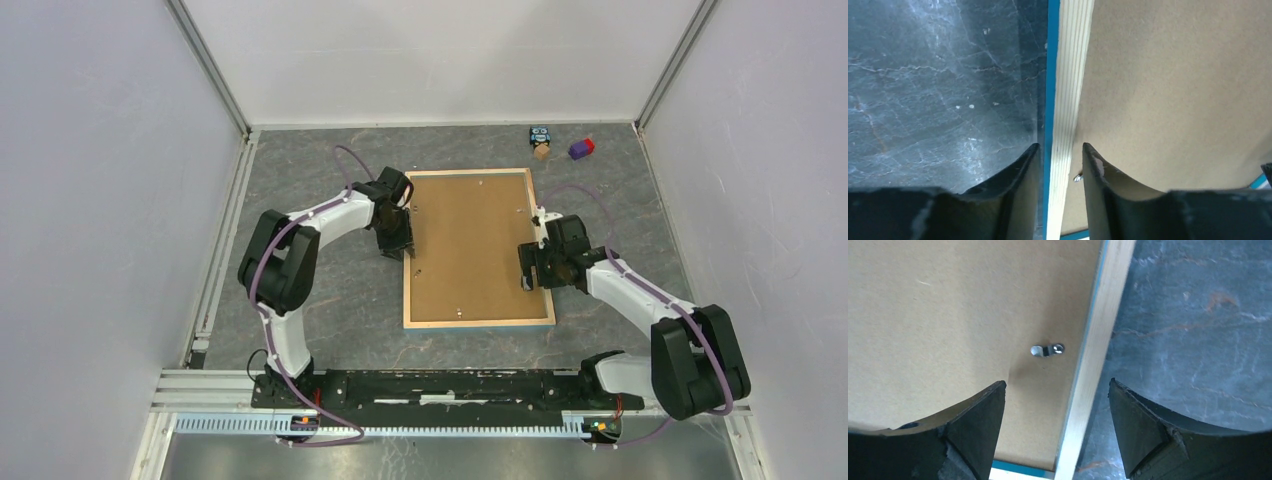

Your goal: Put the photo into the frame

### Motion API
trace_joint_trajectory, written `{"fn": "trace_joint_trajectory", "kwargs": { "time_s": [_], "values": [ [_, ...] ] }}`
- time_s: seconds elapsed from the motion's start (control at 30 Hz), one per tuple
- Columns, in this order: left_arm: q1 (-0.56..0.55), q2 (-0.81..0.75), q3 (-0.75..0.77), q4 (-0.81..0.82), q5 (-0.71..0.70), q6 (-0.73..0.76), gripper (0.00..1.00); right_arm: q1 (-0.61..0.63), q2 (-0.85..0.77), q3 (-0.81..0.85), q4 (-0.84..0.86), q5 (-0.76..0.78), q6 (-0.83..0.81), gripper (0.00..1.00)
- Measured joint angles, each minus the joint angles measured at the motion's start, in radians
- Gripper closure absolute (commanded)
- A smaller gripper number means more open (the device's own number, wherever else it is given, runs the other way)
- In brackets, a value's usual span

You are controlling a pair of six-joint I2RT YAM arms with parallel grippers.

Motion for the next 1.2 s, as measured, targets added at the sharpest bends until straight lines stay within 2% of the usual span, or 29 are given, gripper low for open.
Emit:
{"fn": "trace_joint_trajectory", "kwargs": {
  "time_s": [0.1,0.27,0.4,0.63,0.83,1.2],
  "values": [
    [-0.014,0.038,0.025,-0.007,-0.031,0.001,0.80,0.007,-0.013,0.001,-0.042,0.056,-0.006,0.18],
    [-0.022,0.045,0.031,-0.011,-0.052,0.013,0.92,0.012,-0.035,0.003,-0.084,0.096,-0.006,0.18],
    [-0.023,0.045,0.031,-0.011,-0.059,0.013,0.98,0.048,-0.035,0.014,-0.096,0.120,0.000,0.18],
    [-0.026,0.045,0.032,-0.014,-0.068,0.014,0.98,0.045,0.018,0.096,-0.100,0.222,0.027,0.24],
    [-0.026,0.045,0.033,-0.014,-0.068,0.014,0.98,0.043,0.081,0.135,-0.089,0.231,0.090,0.30],
    [-0.026,0.045,0.033,-0.014,-0.067,0.014,0.98,0.048,0.120,0.143,-0.087,0.233,0.129,0.28]
  ]
}}
